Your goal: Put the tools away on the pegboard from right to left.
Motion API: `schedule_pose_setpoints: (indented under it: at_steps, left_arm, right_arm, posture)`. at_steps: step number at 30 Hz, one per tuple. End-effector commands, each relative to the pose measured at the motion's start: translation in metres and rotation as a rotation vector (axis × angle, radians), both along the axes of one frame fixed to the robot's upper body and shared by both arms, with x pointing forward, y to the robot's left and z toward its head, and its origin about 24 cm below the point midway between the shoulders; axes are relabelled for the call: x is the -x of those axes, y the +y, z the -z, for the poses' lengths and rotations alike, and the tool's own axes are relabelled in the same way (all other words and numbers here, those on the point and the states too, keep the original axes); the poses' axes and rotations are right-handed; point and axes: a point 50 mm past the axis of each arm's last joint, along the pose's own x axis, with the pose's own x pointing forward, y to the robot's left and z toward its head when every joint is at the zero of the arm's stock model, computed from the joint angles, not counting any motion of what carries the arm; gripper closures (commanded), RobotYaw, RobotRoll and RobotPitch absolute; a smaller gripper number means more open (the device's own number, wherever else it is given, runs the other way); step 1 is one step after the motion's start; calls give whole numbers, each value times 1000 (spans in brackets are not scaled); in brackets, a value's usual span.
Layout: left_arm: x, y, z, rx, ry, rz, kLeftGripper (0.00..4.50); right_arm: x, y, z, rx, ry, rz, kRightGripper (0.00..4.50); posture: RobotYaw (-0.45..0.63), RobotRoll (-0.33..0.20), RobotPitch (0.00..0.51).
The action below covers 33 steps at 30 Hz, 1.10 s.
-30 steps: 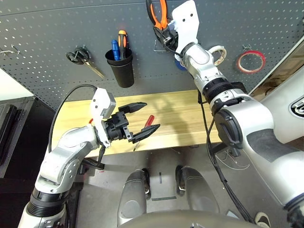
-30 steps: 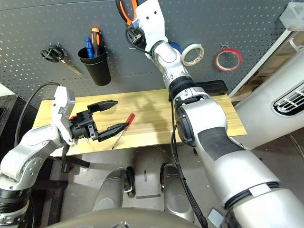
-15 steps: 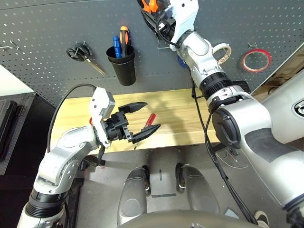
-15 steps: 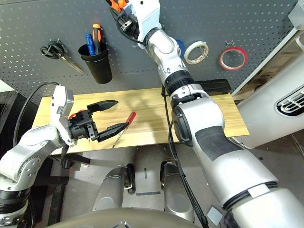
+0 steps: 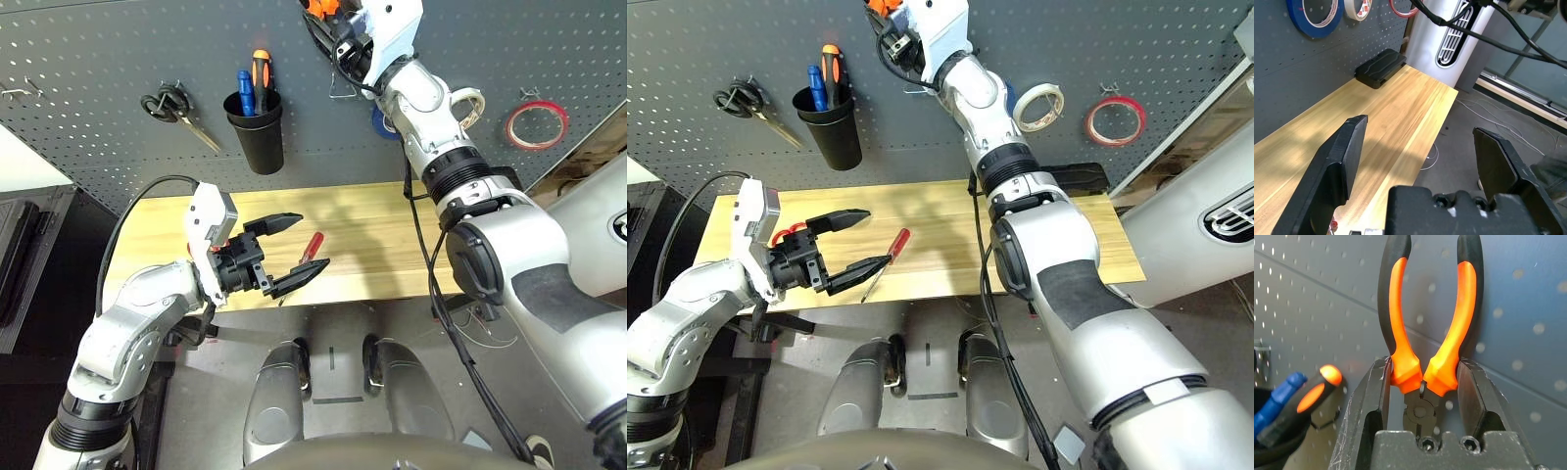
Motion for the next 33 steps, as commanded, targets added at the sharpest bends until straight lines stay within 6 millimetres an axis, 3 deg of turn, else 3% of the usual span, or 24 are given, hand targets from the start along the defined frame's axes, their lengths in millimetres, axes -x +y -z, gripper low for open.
schedule_pose_setpoints:
  at_steps: [1,18,25,33]
  left_arm:
    - [4,-3,0,-2,7,24,0]
    - [5,-3,0,8,7,17,0]
    - [1,-4,2,11,5,20,0]
    - [-4,-7,1,15,0,27,0]
  right_arm:
    - [1,-3,3,0,-20,13,2417]
    - [-5,-10,37,22,95,68,2417]
    - [-3,-17,40,23,93,34,35]
    - [0,-28,33,16,79,-10,35]
  posture:
    - [60,0,197]
    - [67,0,204]
    - [49,0,199]
    - [30,0,188]
